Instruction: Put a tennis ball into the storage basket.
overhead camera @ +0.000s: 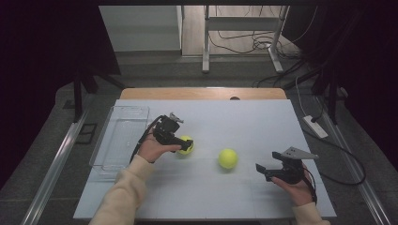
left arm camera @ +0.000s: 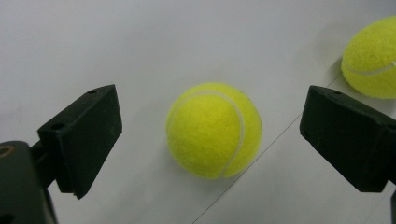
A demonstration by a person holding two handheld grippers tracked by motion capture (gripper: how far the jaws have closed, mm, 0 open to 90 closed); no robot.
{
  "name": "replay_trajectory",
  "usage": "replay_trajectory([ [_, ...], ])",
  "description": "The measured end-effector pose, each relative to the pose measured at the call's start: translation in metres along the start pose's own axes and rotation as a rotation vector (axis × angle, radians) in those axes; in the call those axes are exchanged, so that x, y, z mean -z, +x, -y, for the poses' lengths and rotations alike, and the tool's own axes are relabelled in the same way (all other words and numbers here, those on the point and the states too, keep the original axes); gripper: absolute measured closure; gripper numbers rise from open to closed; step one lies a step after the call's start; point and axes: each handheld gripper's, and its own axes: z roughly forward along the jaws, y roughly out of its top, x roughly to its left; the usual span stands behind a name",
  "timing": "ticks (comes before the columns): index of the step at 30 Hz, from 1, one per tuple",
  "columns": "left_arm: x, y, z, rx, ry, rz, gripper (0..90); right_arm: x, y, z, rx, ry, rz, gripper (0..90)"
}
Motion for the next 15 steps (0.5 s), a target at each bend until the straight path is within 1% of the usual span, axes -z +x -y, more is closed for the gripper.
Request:
replay_trajectory([
  [12,-0.013,-0.001,-0.001,-0.003,0.035,0.005,6.7,-0.001,0.0,0.0,0.003,0.005,-0.002,9.6],
  [15,-0.017,0.0,-0.002,0.0,0.053,0.005,6.3,-0.001,0.0,0.0,0.003,0.004,-0.001,9.6],
])
